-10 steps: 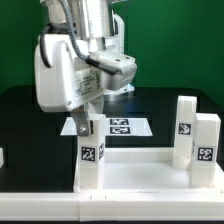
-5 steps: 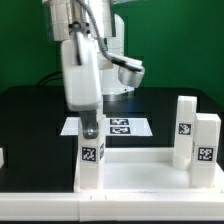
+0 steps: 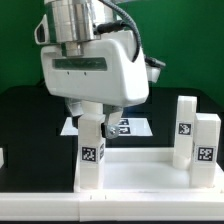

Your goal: Assemble desk

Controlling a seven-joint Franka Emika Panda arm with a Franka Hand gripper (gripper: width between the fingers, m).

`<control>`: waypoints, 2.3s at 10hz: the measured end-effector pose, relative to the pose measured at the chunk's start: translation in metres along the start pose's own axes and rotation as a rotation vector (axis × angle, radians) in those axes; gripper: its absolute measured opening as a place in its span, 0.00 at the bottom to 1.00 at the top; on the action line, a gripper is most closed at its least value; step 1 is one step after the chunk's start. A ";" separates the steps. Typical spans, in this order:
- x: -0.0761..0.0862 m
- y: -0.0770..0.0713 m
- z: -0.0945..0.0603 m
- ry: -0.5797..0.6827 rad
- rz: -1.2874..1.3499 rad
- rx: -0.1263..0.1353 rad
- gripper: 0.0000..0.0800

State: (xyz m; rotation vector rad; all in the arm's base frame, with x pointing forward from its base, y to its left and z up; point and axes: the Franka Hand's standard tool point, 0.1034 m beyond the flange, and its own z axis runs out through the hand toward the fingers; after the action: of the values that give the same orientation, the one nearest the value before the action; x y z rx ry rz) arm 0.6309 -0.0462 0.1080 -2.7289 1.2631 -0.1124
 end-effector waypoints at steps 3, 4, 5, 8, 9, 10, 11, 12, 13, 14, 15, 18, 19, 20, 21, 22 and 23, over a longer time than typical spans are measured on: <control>0.007 0.000 -0.002 0.029 -0.376 -0.031 0.81; 0.007 0.000 -0.002 0.029 -0.363 -0.031 0.67; 0.007 0.000 -0.002 0.029 -0.334 -0.031 0.67; 0.010 0.004 -0.003 0.034 -0.070 -0.031 0.36; 0.010 0.005 -0.003 0.030 0.074 -0.034 0.36; 0.009 0.006 -0.004 0.022 0.248 -0.037 0.36; 0.010 0.008 -0.005 0.017 0.431 -0.038 0.36; 0.009 0.007 -0.005 0.004 0.570 -0.031 0.36; 0.008 0.006 -0.004 -0.013 0.780 -0.012 0.36; 0.009 0.007 -0.003 -0.035 0.901 0.013 0.36; 0.008 0.008 -0.002 -0.037 0.957 0.009 0.36; 0.006 0.007 -0.002 -0.041 1.049 0.000 0.36; 0.006 0.007 -0.002 -0.041 1.047 0.000 0.36; 0.005 0.007 -0.001 -0.041 1.047 -0.001 0.44; 0.005 0.006 -0.003 -0.041 1.046 0.001 0.67; 0.006 0.000 -0.013 -0.045 1.045 0.021 0.67; 0.007 -0.008 -0.032 -0.052 1.037 0.055 0.78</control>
Offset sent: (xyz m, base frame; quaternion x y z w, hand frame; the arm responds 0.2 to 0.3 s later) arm 0.0000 0.0000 0.0000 0.0000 0.0000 0.0650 0.9979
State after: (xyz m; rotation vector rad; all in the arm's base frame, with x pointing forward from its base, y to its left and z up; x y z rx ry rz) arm 0.6374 -0.0489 0.1414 -1.6957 2.3776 0.0350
